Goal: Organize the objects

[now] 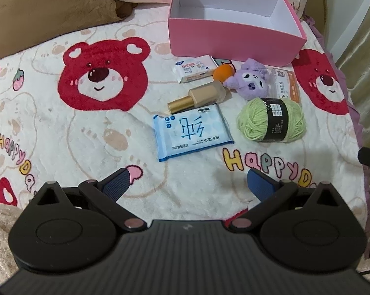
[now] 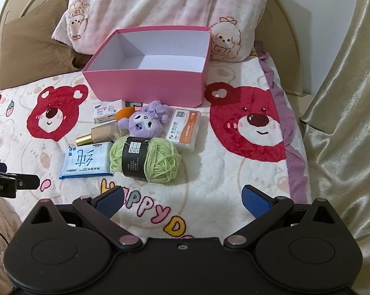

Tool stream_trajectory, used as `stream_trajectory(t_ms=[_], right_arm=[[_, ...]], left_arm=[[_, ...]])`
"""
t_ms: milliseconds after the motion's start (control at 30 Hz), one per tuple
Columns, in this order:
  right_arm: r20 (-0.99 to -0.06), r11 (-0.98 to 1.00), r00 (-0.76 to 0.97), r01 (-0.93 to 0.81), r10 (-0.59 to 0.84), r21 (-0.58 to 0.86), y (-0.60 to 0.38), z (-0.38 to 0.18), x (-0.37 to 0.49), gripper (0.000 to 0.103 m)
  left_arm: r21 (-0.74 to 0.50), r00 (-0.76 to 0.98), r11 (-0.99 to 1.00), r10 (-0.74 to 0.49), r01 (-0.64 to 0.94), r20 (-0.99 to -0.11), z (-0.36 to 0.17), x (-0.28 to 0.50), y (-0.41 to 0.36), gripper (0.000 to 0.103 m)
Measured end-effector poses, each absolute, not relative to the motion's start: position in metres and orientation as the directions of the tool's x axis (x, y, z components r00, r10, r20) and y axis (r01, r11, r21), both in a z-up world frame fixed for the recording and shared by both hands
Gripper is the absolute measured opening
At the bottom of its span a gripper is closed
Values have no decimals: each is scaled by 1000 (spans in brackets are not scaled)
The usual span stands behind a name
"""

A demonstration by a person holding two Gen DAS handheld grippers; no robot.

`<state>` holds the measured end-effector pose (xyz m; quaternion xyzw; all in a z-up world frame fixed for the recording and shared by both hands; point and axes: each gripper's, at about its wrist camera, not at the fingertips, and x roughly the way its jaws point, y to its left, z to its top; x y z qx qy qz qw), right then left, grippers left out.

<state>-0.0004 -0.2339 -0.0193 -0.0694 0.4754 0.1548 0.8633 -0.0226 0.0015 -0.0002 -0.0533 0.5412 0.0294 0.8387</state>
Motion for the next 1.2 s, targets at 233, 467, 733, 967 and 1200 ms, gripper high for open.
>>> stream_trajectory(t_ms=[233, 467, 733, 967, 1200], right_arm=[[-843, 942, 499, -335, 199, 24, -233, -20, -1, 103], [-846, 937, 492, -350, 205, 23, -232, -21, -2, 103], [-852, 937, 481, -349, 207, 30, -234, -23, -1, 103], [-836, 925, 492, -377, 244, 48, -236, -18, -1, 103], [-753, 849, 526, -521, 397, 84, -236, 3, 5, 103]], left_arm=[[-65, 432, 988, 2, -139, -902, -1, -25, 3, 103], [-68, 461, 985, 13, -158, -887, 0, -27, 8, 103], [-47, 469, 991, 18, -126, -883, -2, -29, 5, 103], [-24, 496, 994, 32, -105, -868, 5, -29, 4, 103], [-119, 537, 993, -91, -17, -838, 37, -3, 7, 103]])
